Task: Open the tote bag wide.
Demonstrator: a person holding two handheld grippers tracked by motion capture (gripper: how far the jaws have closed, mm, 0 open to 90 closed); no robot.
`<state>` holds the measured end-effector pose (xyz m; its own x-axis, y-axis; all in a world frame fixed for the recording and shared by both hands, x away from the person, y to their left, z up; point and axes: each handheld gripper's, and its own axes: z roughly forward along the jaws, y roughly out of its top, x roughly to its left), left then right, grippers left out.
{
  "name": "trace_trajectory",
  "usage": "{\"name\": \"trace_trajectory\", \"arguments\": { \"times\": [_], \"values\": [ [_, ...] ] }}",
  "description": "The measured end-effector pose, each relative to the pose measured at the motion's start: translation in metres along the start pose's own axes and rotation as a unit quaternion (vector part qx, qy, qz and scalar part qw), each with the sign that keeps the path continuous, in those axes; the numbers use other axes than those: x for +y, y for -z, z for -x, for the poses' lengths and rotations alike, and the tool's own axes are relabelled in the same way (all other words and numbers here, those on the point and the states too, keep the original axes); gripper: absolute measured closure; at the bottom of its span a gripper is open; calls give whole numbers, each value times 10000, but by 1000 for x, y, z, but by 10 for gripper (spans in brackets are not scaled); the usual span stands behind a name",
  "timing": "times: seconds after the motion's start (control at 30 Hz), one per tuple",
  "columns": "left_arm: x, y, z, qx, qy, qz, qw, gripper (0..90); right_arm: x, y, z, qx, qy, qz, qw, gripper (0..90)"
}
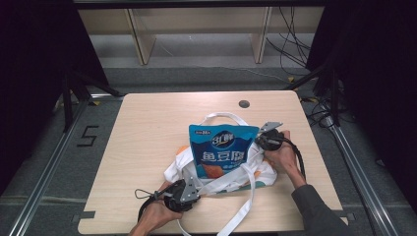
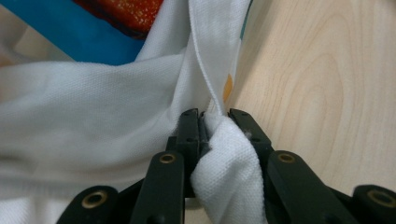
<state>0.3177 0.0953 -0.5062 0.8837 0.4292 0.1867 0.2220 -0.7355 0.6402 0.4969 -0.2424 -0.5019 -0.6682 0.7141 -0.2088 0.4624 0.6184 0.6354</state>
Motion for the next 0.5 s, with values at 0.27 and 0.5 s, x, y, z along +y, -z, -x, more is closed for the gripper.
{"name": "trace_trajectory", "arguments": {
  "times": [0.27,0.5],
  "values": [
    [9,21,-7,-398,627,654,9951,513,9,26,4,-153,-333,322,9988,672],
    [28,61,-19,-265,995,1282,9864,353,7,116,-1,701,-598,1448,9852,538]
  ]
}}
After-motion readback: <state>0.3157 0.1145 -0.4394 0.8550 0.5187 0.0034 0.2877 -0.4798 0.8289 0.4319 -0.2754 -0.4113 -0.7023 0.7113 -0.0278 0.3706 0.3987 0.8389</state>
